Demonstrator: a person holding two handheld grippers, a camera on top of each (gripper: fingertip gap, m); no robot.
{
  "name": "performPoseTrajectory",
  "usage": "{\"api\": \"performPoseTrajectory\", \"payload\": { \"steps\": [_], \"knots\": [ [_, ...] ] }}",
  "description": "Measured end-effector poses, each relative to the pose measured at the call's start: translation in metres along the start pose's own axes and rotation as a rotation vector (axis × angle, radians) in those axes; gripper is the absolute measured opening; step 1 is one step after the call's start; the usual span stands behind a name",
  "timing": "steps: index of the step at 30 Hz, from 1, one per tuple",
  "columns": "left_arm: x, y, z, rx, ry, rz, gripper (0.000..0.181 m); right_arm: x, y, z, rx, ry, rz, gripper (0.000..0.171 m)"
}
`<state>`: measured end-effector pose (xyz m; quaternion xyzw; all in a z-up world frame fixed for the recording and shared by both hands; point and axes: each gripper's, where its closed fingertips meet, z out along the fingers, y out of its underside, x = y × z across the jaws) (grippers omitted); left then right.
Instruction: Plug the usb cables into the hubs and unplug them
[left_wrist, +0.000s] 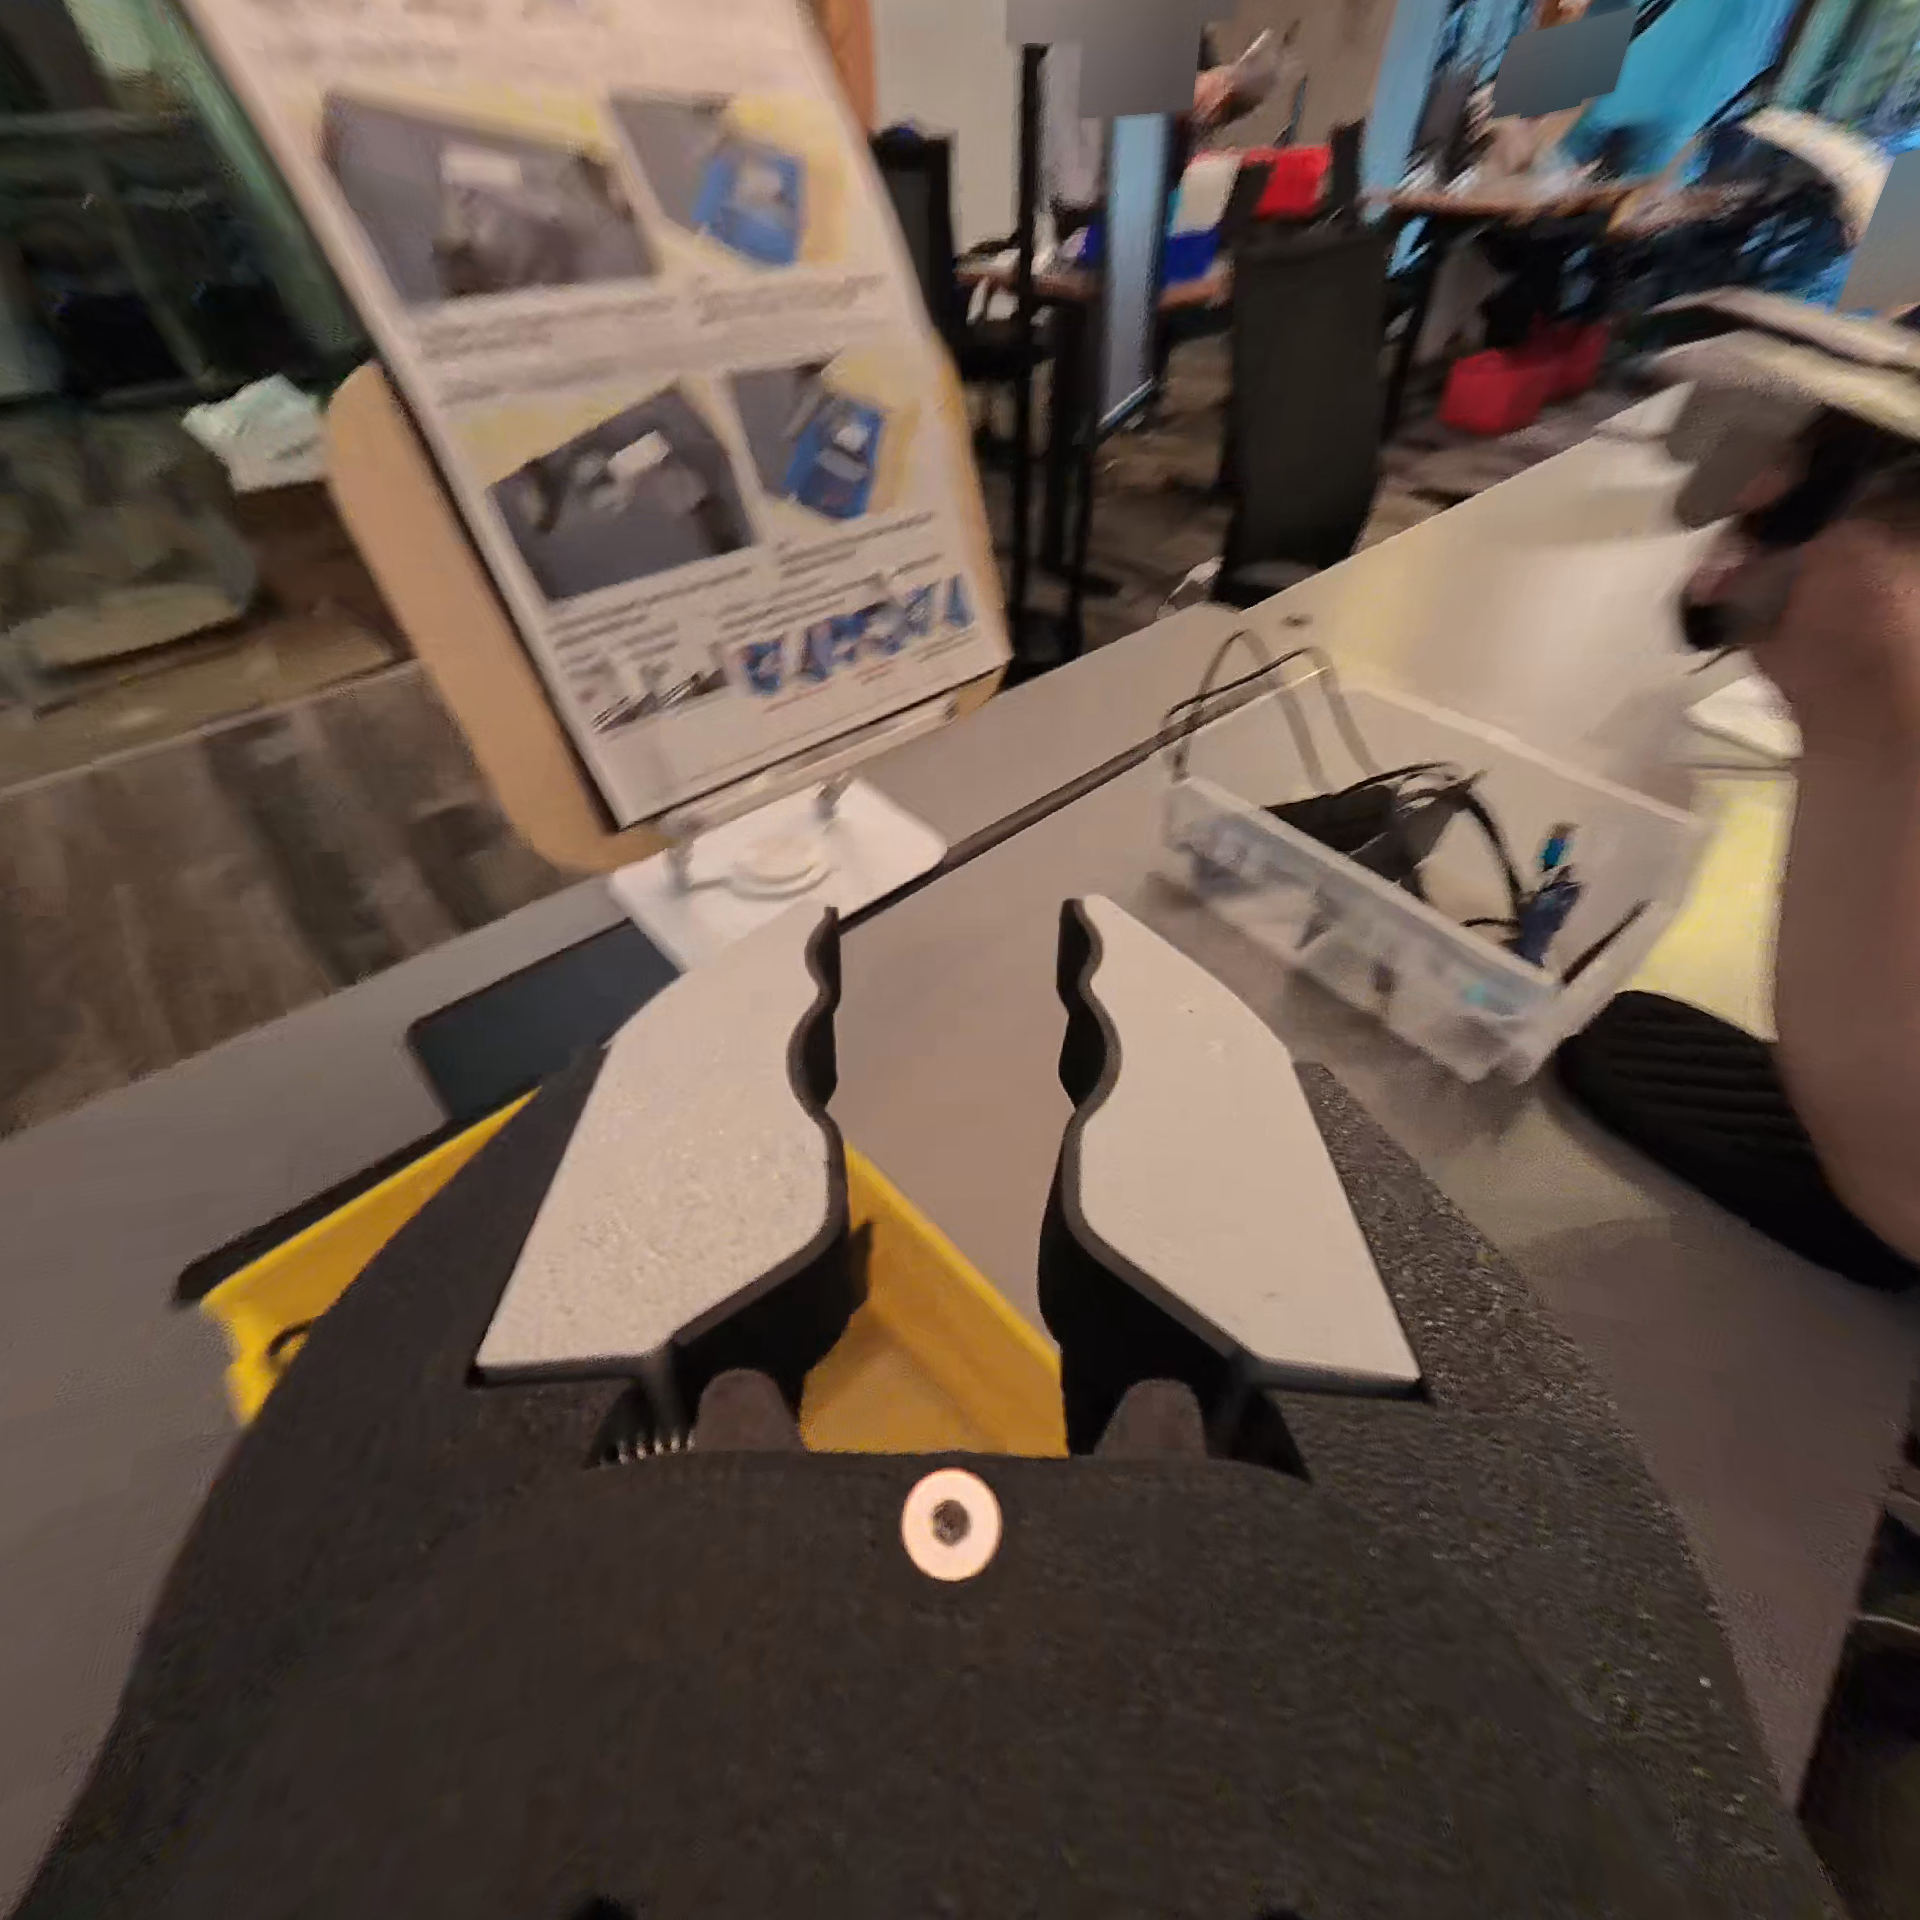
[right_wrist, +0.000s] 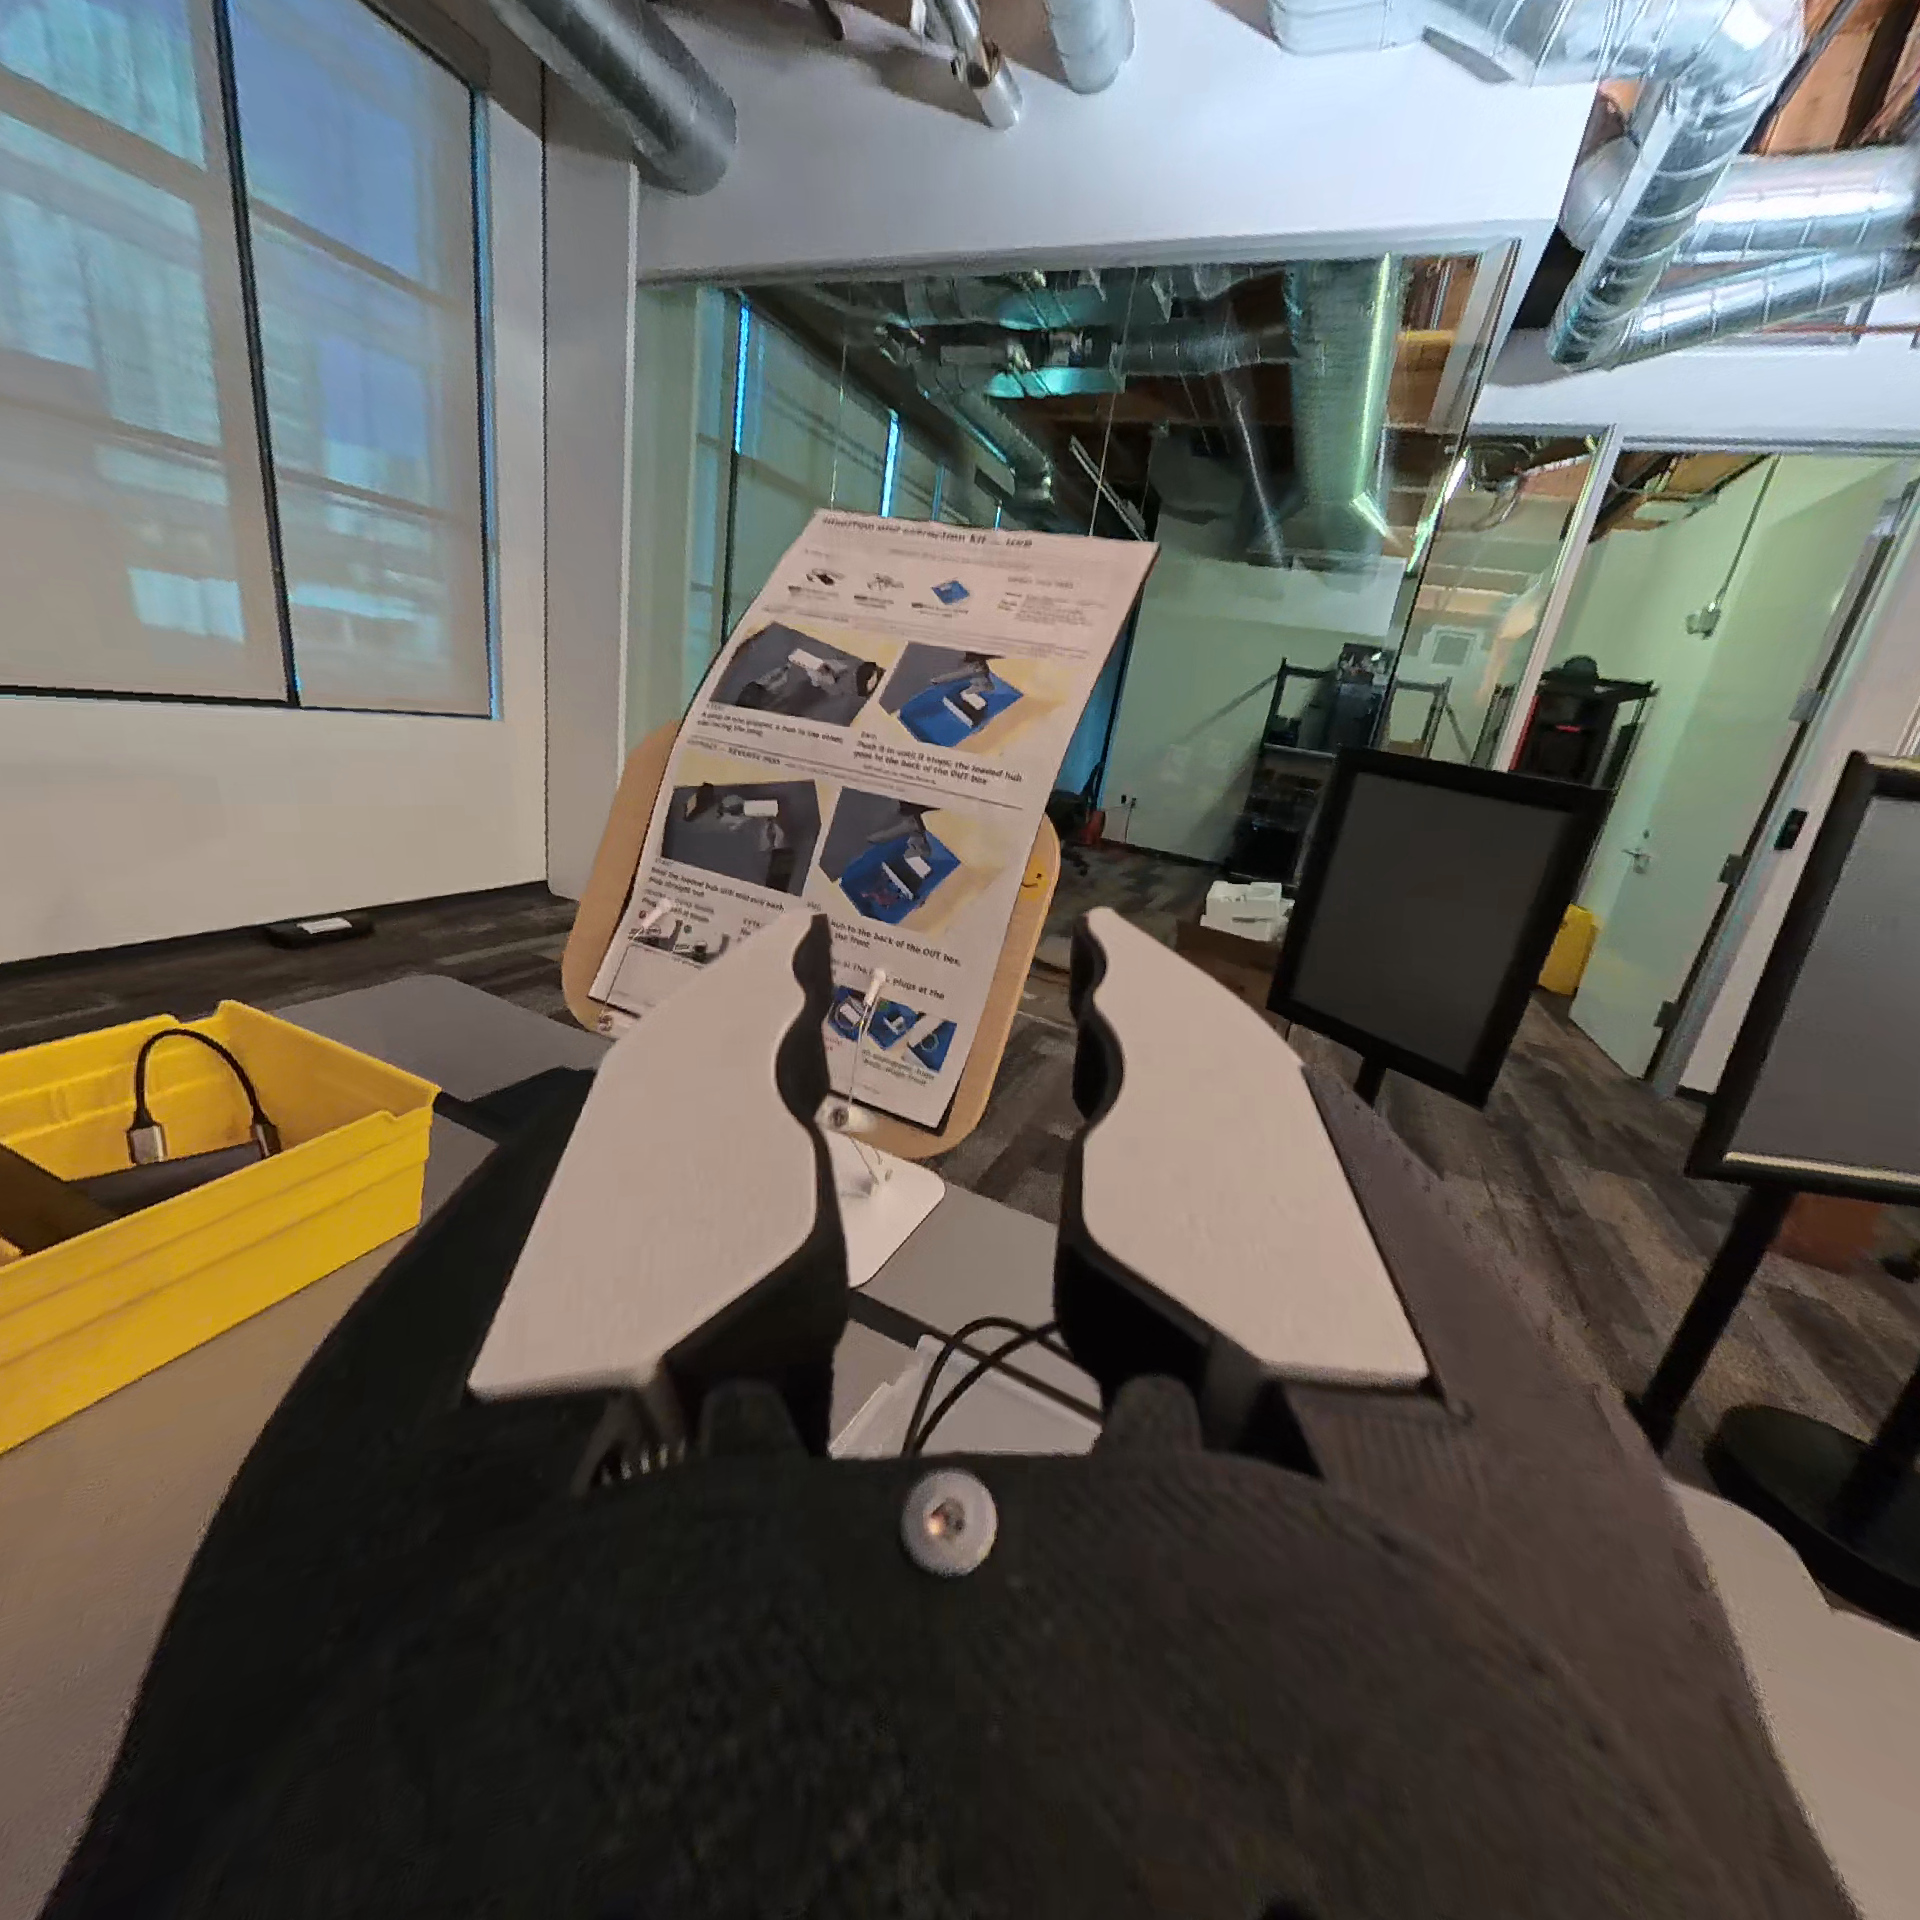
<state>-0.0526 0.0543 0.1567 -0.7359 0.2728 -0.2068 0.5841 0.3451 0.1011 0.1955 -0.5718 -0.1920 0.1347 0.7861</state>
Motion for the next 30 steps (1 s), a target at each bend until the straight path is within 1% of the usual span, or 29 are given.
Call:
{"api": "performPoseTrajectory", "payload": {
  "steps": [3, 5, 6, 9, 11, 15, 18, 22, 26, 29, 30],
  "knots": [
    [-0.051, 0.024, 0.003, -0.09, -0.171, -0.03, 0.039, -0.001, -0.001, 0.002, 0.014, 0.034, -0.063, 0.044],
    [-0.079, 0.049, 0.007, -0.133, -0.278, -0.054, 0.036, -0.004, 0.003, 0.004, -0.001, 0.029, -0.084, 0.044],
    [-0.091, 0.064, 0.011, -0.18, -0.311, -0.068, 0.034, -0.005, 0.007, 0.006, -0.014, 0.025, -0.083, 0.044],
    [-0.135, 0.114, 0.011, -0.396, -0.458, -0.129, 0.031, -0.008, 0.017, 0.012, -0.044, 0.021, -0.08, 0.044],
    [-0.155, 0.136, 0.011, -0.464, -0.514, -0.141, 0.028, -0.012, 0.024, 0.016, -0.072, 0.005, -0.09, 0.044],
    [-0.17, 0.16, 0.018, -0.527, -0.548, -0.222, 0.026, -0.015, 0.03, 0.021, -0.102, 0.006, -0.126, 0.044],
    [-0.179, 0.177, 0.022, -0.582, -0.609, -0.273, 0.026, -0.017, 0.034, 0.023, -0.118, -0.006, -0.134, 0.044],
    [-0.188, 0.192, 0.033, -0.594, -0.635, -0.35, 0.026, -0.018, 0.035, 0.023, -0.129, -0.015, -0.142, 0.045],
    [-0.195, 0.207, 0.032, -0.668, -0.698, -0.375, 0.026, -0.018, 0.035, 0.022, -0.134, -0.028, -0.133, 0.045],
    [-0.197, 0.212, 0.04, -0.66, -0.675, -0.436, 0.026, -0.018, 0.035, 0.022, -0.13, -0.034, -0.125, 0.045],
    [-0.198, 0.216, 0.041, -0.676, -0.685, -0.454, 0.023, -0.018, 0.036, 0.022, -0.133, -0.035, -0.125, 0.045]
  ]
}}
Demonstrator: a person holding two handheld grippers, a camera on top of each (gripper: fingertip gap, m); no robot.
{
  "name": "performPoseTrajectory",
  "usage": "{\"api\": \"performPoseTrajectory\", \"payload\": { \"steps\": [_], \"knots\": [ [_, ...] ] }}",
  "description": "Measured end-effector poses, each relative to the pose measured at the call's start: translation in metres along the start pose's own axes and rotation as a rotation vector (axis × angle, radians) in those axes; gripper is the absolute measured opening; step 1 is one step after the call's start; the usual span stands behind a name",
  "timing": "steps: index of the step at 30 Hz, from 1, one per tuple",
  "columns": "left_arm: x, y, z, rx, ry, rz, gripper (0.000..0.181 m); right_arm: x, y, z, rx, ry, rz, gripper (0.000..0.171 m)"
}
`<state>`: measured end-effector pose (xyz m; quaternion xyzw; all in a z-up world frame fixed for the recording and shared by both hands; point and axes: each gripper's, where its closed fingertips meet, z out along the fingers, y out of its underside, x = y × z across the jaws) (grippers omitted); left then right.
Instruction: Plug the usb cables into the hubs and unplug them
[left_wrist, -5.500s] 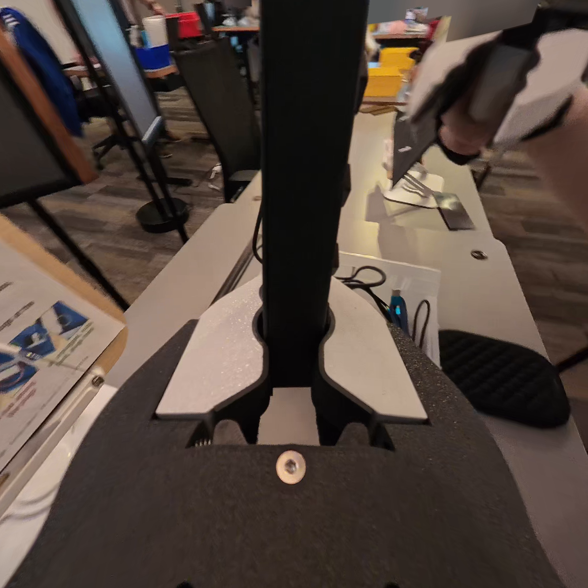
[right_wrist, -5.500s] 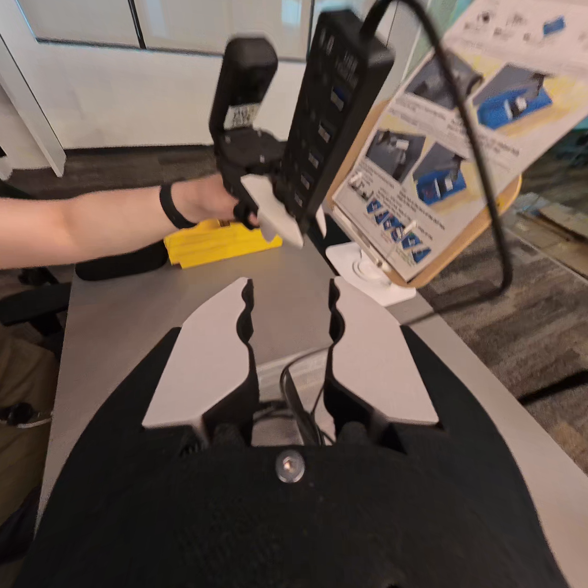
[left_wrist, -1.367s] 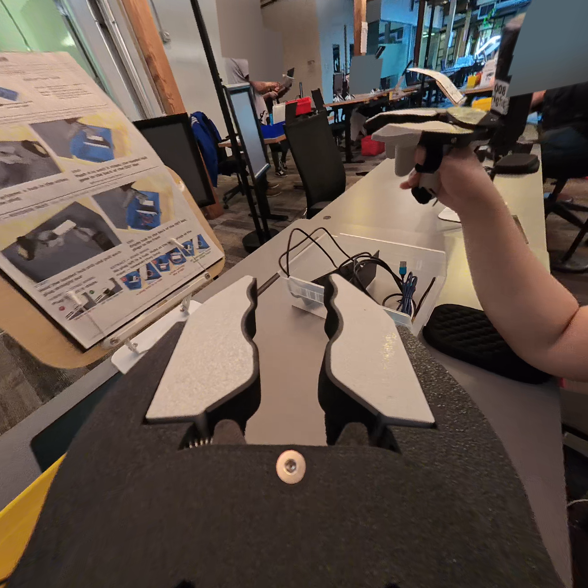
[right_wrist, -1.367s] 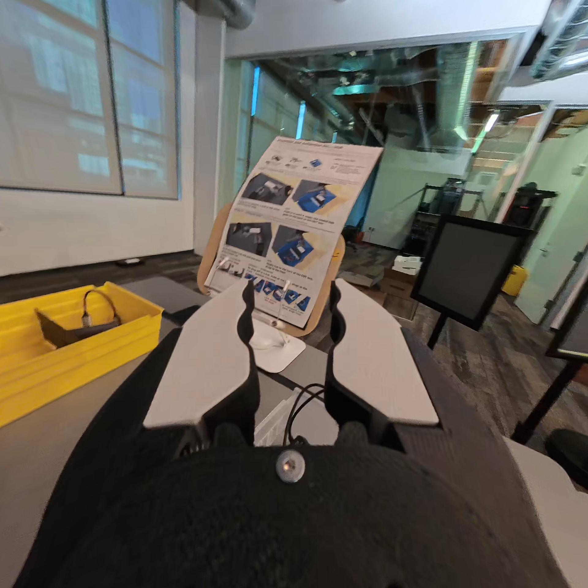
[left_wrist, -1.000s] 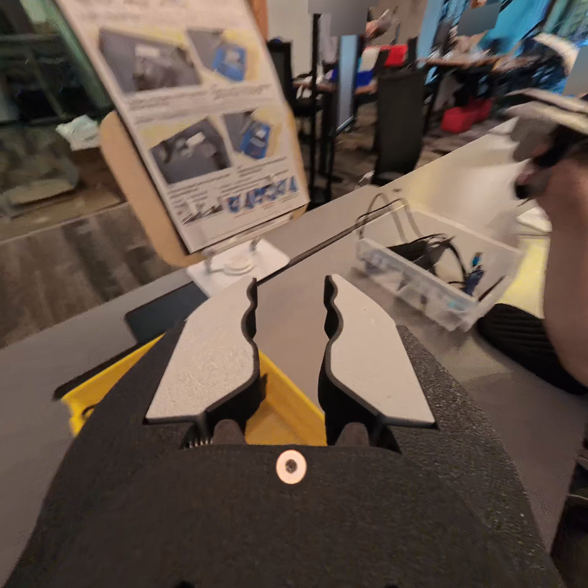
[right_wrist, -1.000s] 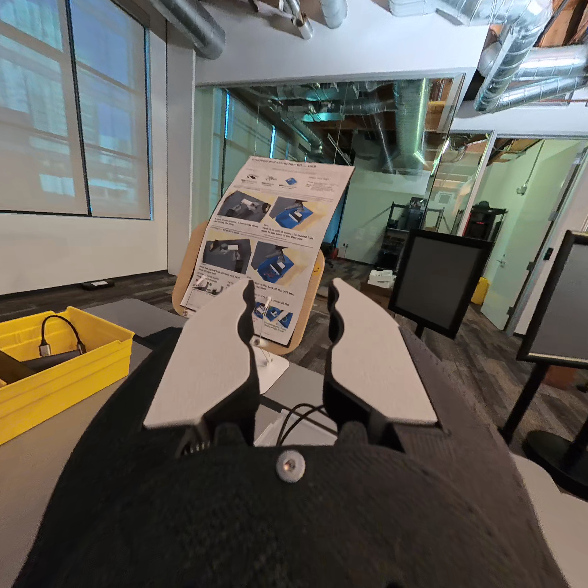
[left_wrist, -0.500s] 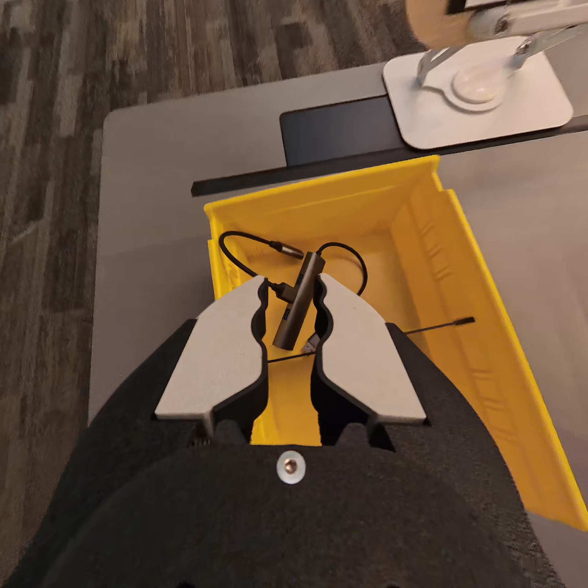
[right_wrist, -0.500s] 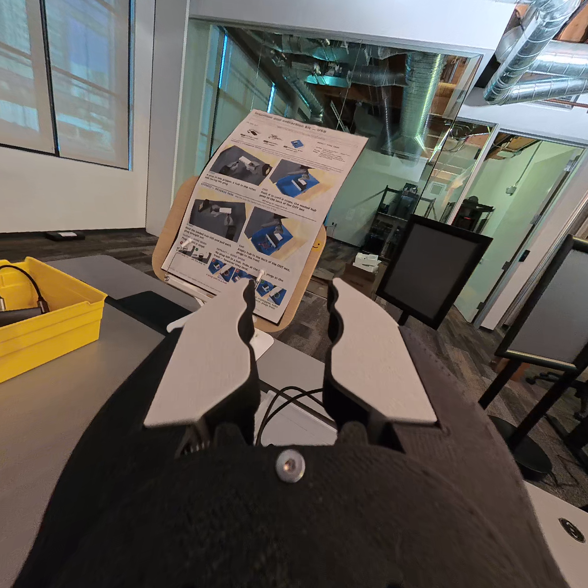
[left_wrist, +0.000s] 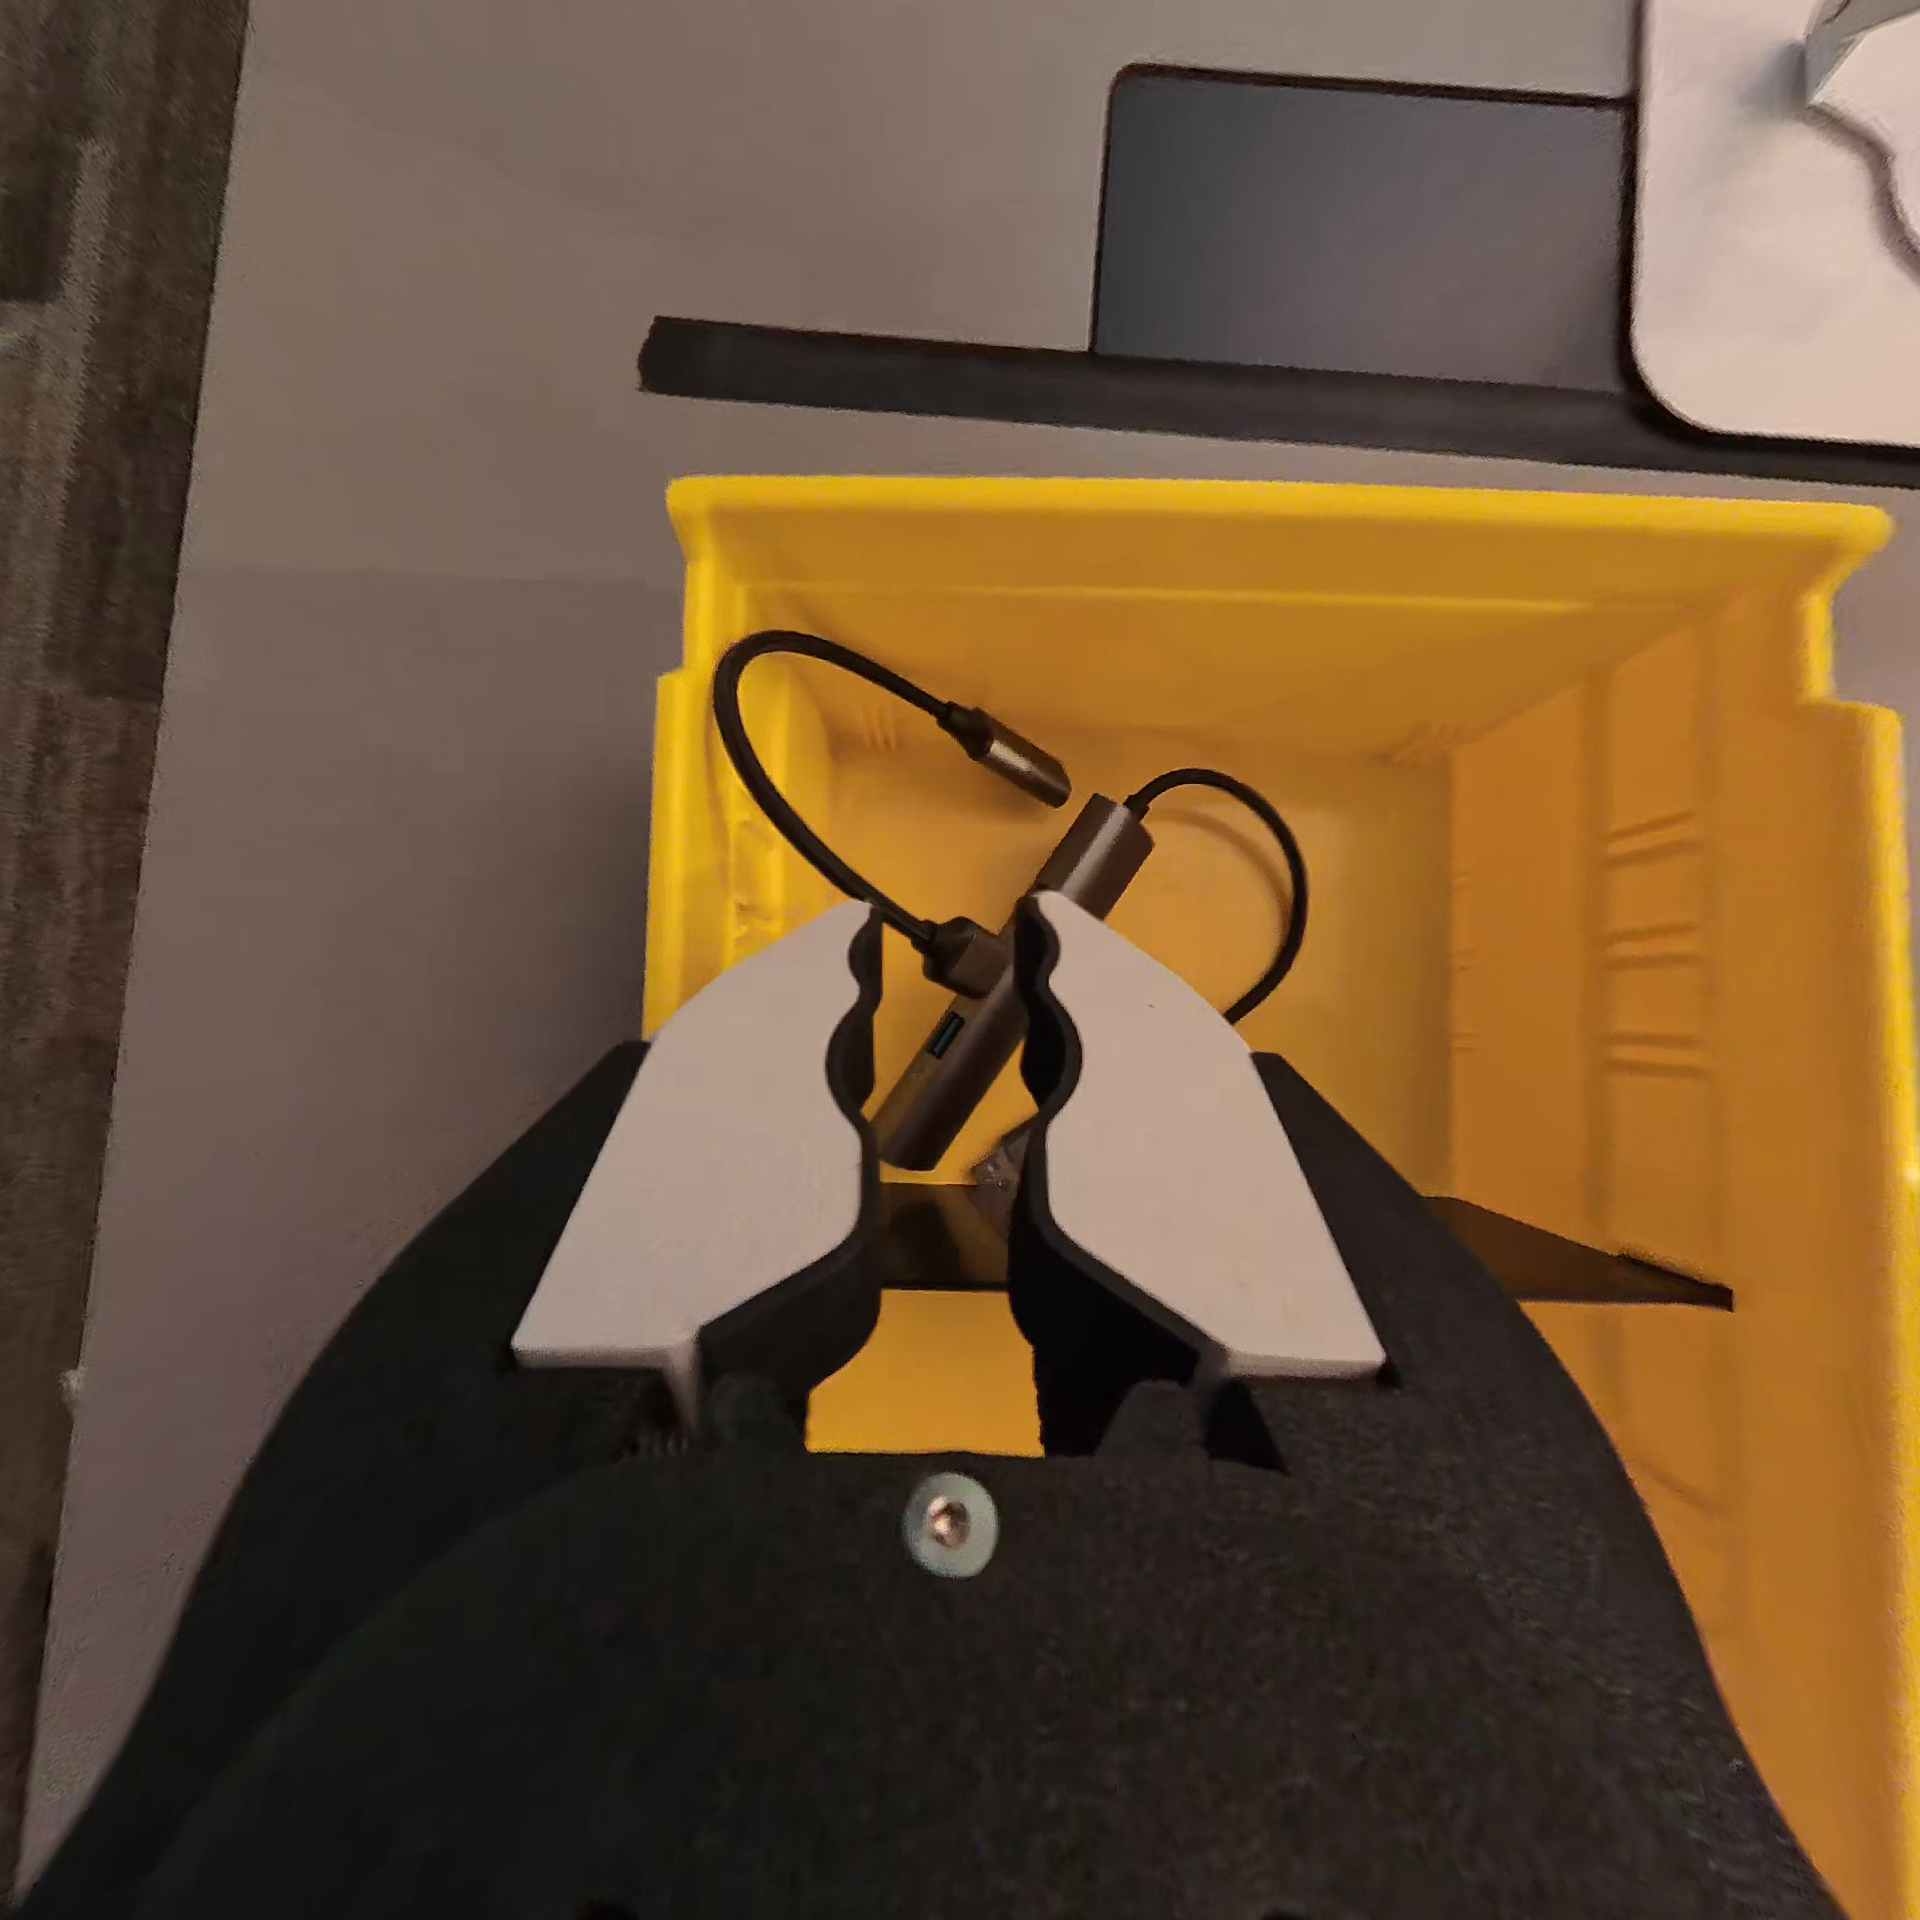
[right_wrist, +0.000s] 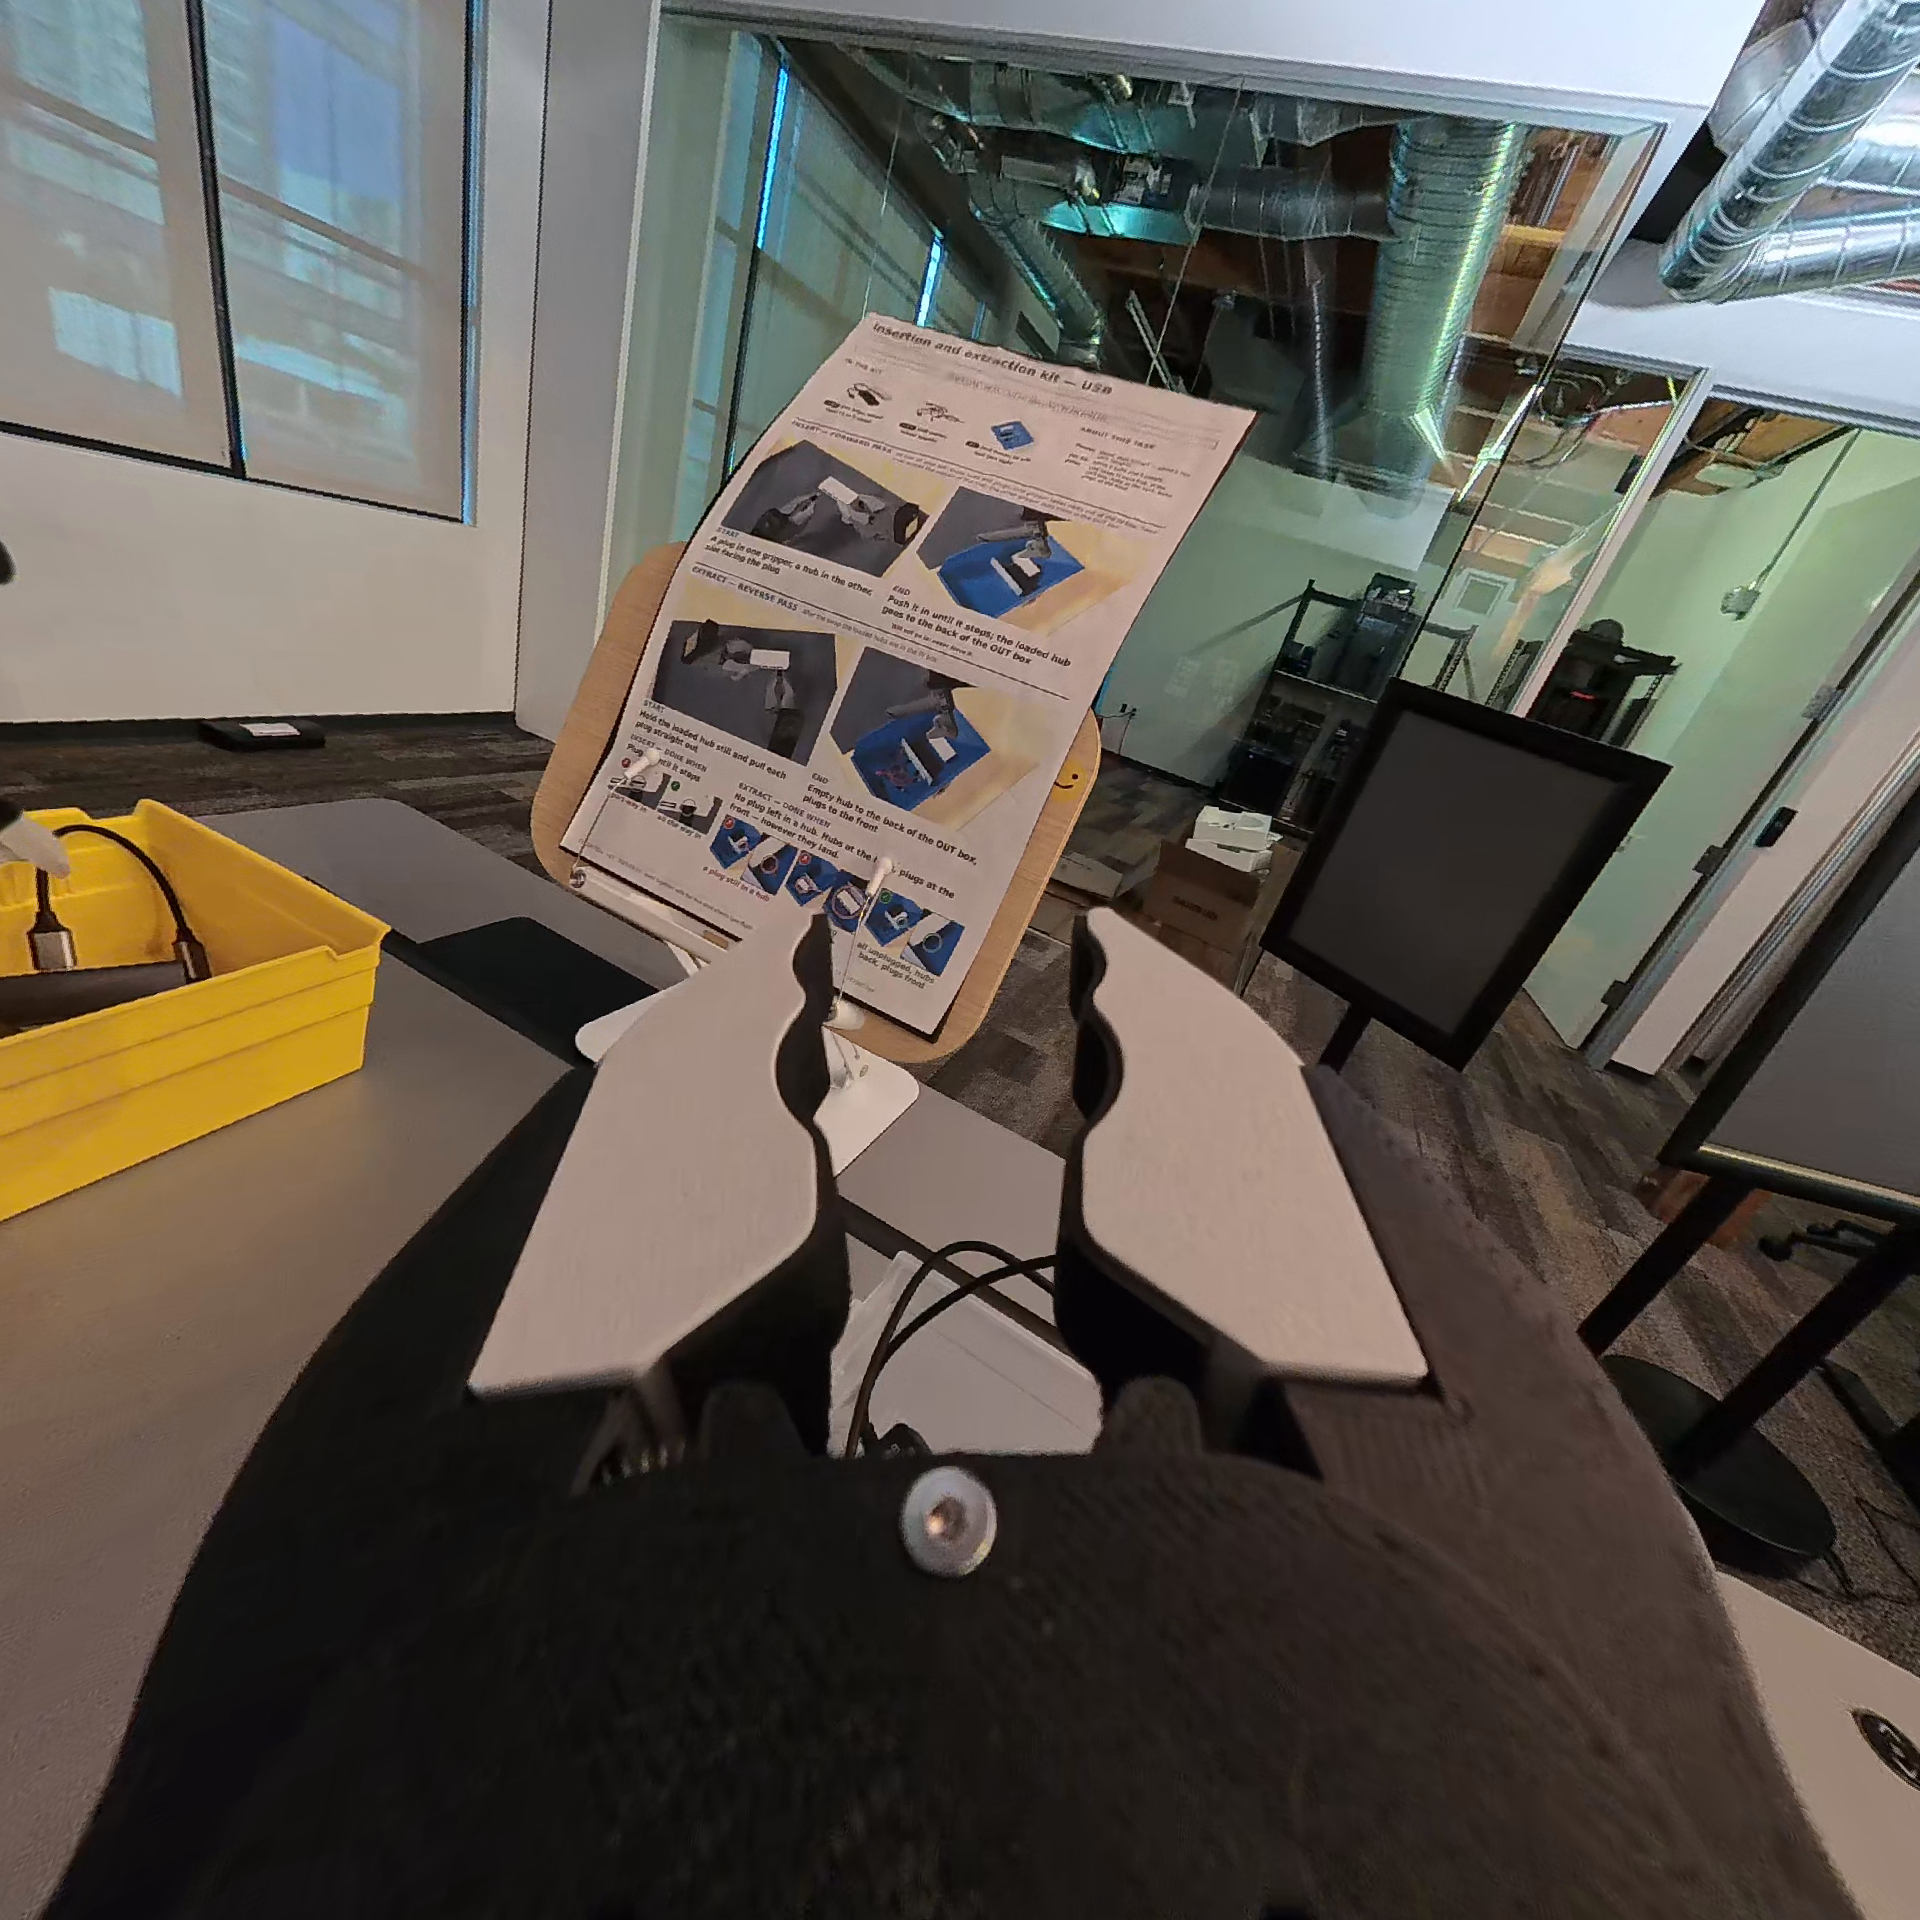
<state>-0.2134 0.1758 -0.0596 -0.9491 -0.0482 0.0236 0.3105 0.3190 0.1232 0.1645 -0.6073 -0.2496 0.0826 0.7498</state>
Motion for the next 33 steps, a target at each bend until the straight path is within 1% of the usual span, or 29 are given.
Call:
{"api": "performPoseTrajectory", "payload": {
  "steps": [2, 3, 8, 11, 15, 19, 23, 27, 28, 30, 32, 33],
  "knots": [
    [-0.004, 0.004, 0.006, -0.036, -0.037, -0.017, 0.013, -0.001, 0.001, 0.001, -0.005, -0.002, -0.006, 0.045],
    [-0.005, 0.003, 0.008, -0.037, -0.046, -0.02, 0.013, -0.001, 0.002, 0.001, -0.009, -0.004, -0.012, 0.045],
    [0.0, -0.002, 0.013, -0.047, -0.056, -0.017, 0.02, -0.003, 0.006, 0.005, -0.025, -0.009, -0.021, 0.045],
    [0.002, 0.002, 0.017, -0.081, -0.049, -0.021, 0.02, -0.004, 0.009, 0.007, -0.039, -0.011, -0.034, 0.045],
    [0.002, 0.007, 0.014, -0.116, -0.092, 0.013, 0.02, -0.006, 0.012, 0.009, -0.054, -0.014, -0.049, 0.045],
    [0.006, 0.017, 0.018, -0.168, -0.069, 0.028, 0.02, -0.01, 0.015, 0.01, -0.066, -0.027, -0.062, 0.045],
    [0.006, 0.02, 0.024, -0.185, -0.033, 0.023, 0.019, -0.015, 0.016, 0.011, -0.078, -0.048, -0.078, 0.045],
    [0.014, 0.033, 0.013, -0.267, 0.033, 0.073, 0.016, -0.018, 0.019, 0.012, -0.09, -0.06, -0.109, 0.045],
    [0.019, 0.034, 0.007, -0.268, 0.053, 0.098, 0.013, -0.018, 0.02, 0.013, -0.096, -0.06, -0.117, 0.045],
    [0.028, 0.026, -0.002, -0.24, 0.062, 0.211, 0.013, -0.017, 0.024, 0.014, -0.111, -0.057, -0.127, 0.045],
    [0.05, 0.016, -0.006, -0.234, 0.149, 0.396, 0.015, -0.016, 0.027, 0.016, -0.117, -0.061, -0.119, 0.045],
    [0.062, 0.012, -0.005, -0.244, 0.21, 0.499, 0.02, -0.016, 0.028, 0.017, -0.116, -0.066, -0.112, 0.045]
  ]
}}
